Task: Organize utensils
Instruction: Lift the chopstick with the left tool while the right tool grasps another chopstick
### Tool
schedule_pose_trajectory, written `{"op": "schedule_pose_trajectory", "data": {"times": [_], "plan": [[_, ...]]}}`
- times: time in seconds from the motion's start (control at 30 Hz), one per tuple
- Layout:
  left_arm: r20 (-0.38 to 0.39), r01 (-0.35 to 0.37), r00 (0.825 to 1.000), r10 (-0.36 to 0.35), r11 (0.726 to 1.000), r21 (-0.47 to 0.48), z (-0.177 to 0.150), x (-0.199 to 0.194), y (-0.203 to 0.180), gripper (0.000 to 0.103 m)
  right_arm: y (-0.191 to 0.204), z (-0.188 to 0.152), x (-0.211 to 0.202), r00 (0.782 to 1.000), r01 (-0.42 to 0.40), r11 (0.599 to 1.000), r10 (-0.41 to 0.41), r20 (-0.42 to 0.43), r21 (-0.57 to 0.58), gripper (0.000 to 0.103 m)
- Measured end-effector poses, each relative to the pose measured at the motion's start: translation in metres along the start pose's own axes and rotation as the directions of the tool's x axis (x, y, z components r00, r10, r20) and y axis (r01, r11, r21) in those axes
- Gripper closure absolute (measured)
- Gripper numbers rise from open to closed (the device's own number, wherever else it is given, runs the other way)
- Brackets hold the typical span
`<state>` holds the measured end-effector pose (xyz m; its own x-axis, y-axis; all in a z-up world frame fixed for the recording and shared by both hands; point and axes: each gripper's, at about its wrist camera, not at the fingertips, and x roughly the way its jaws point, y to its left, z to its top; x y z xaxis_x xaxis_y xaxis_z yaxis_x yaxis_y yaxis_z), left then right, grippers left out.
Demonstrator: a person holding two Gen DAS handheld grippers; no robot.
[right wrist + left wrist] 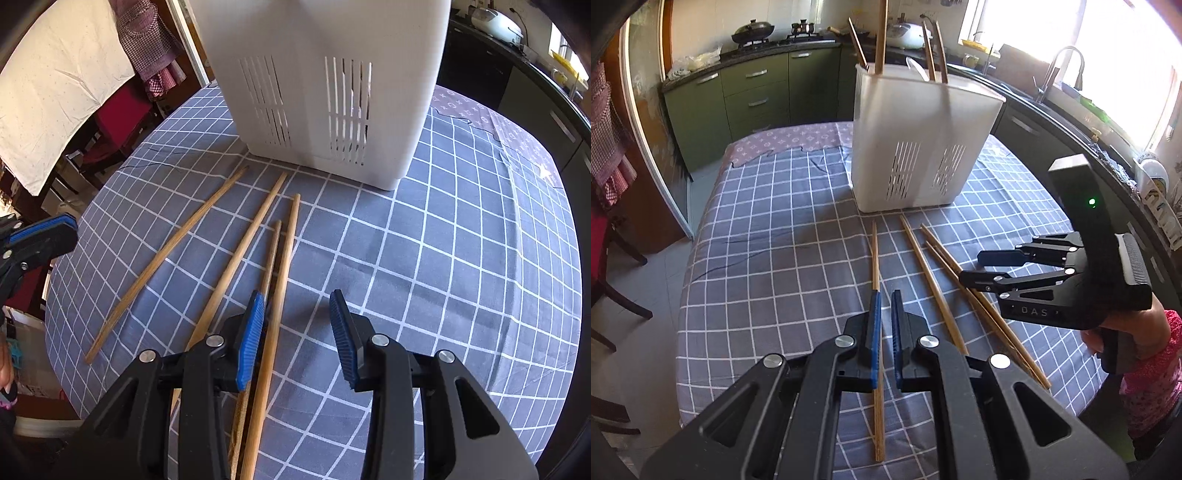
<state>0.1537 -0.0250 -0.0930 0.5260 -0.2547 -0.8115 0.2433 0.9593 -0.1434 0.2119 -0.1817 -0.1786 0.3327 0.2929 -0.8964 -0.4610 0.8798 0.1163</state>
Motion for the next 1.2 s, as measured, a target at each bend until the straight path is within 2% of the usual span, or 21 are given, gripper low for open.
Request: {"op": "schedule_pose_trajectory", "data": {"times": [0.17, 0.27, 0.43, 0.5, 0.73, 0.97, 1.07, 1.2], "plan": [[-0.097, 0.044, 0.994, -0.045, 0.999, -0.012, 0.003, 0.022, 0.009, 0.097, -0.010, -0.001, 0.000, 0.999, 0.036, 0.999, -0.036, -0.006, 0.016, 0.066], [-0.127, 0.053, 0.990, -0.056, 0.998, -0.025, 0.006, 0.032, 0.013, 0.097, -0.019, -0.004, -0.004, 0.999, 0.043, 0.998, -0.043, 0.000, 0.034, 0.066], [-0.170, 0.065, 0.983, -0.063, 0.998, 0.006, 0.011, 0.049, 0.007, 0.097, -0.013, -0.004, 0.000, 0.998, 0.062, 0.998, -0.062, -0.010, 0.007, 0.069], [-0.185, 0.057, 0.981, -0.051, 0.998, 0.026, 0.015, 0.056, 0.004, 0.097, -0.009, -0.003, 0.002, 0.998, 0.067, 0.998, -0.067, -0.010, -0.004, 0.073], [-0.251, 0.034, 0.968, -0.018, 0.998, 0.058, 0.031, 0.081, -0.003, 0.097, -0.006, -0.001, 0.004, 0.998, 0.066, 0.998, -0.066, -0.008, -0.006, 0.073], [-0.276, 0.010, 0.961, 0.018, 0.995, 0.100, 0.037, 0.095, -0.011, 0.097, -0.007, -0.002, 0.003, 0.998, 0.070, 0.997, -0.070, -0.005, -0.019, 0.072], [-0.289, -0.018, 0.956, 0.040, 0.997, 0.077, 0.041, 0.096, -0.009, 0.097, -0.005, -0.002, 0.003, 0.997, 0.074, 0.997, -0.074, -0.004, -0.024, 0.072], [-0.259, -0.040, 0.964, 0.062, 0.995, 0.088, 0.044, 0.088, -0.007, 0.095, -0.005, -0.002, 0.004, 0.998, 0.069, 0.997, -0.069, 0.000, -0.029, 0.072]]}}
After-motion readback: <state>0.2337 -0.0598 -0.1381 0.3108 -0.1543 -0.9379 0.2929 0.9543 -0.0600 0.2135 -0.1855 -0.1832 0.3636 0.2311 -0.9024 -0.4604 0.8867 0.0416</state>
